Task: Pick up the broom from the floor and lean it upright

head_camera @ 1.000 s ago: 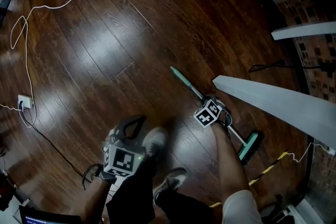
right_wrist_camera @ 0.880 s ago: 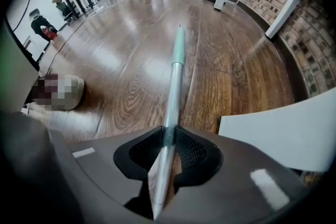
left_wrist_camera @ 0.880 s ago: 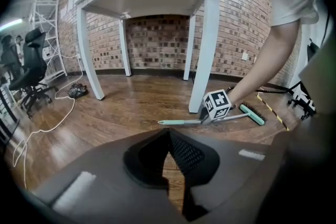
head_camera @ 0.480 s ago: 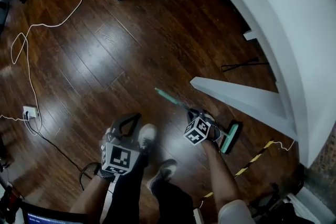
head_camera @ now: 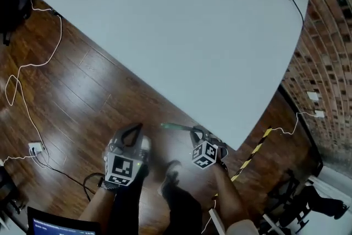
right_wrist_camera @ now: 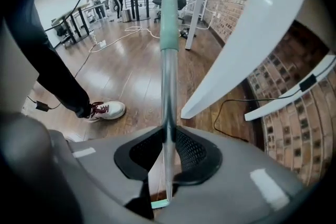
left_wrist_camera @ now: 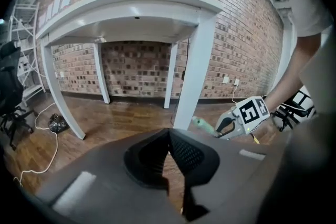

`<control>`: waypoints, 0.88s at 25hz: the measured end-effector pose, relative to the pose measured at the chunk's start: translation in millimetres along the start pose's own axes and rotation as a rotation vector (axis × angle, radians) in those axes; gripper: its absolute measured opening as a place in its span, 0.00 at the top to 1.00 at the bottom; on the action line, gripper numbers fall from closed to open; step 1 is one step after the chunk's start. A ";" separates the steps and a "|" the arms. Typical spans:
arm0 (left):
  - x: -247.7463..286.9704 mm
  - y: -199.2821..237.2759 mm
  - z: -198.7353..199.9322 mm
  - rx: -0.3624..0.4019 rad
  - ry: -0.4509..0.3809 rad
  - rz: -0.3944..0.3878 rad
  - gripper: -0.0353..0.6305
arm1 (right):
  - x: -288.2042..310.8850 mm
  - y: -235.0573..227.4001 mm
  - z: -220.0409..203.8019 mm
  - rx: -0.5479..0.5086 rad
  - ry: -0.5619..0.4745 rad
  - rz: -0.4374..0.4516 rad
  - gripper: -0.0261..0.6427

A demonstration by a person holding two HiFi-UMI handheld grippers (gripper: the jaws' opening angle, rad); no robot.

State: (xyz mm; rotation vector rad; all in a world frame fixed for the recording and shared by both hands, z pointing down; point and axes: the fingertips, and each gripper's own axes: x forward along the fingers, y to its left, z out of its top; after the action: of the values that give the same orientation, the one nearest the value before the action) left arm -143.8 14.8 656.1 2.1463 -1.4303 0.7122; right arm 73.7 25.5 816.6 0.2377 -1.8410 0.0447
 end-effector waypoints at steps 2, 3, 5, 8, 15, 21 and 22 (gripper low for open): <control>1.3 -5.0 13.1 0.016 0.007 -0.016 0.95 | -24.5 -13.7 -9.0 0.048 -0.028 -0.040 0.83; 3.2 -8.0 18.3 0.031 0.013 -0.026 0.95 | -35.2 -21.6 -13.1 0.071 -0.041 -0.064 0.83; 7.9 -14.3 27.8 0.058 0.023 -0.035 0.95 | -54.3 -38.1 -21.5 0.104 -0.067 -0.112 0.82; 13.0 -26.0 47.0 0.075 0.030 -0.020 0.95 | -80.8 -55.5 -37.1 0.156 -0.102 -0.147 0.82; 12.5 -54.3 89.3 -0.070 0.009 0.044 0.95 | -130.1 -104.5 -46.3 0.365 -0.212 -0.222 0.83; 4.8 -85.0 91.8 -0.112 0.050 0.059 0.95 | -144.0 -157.5 -24.0 0.488 -0.284 -0.244 0.83; 4.1 -87.6 90.7 -0.110 0.056 0.060 0.95 | -143.2 -166.2 -17.5 0.497 -0.300 -0.246 0.83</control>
State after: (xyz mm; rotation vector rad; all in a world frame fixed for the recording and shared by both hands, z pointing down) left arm -45.9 -14.2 582.0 1.9927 -1.4747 0.6937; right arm 158.6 -114.4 669.4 0.8548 -2.0614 0.3112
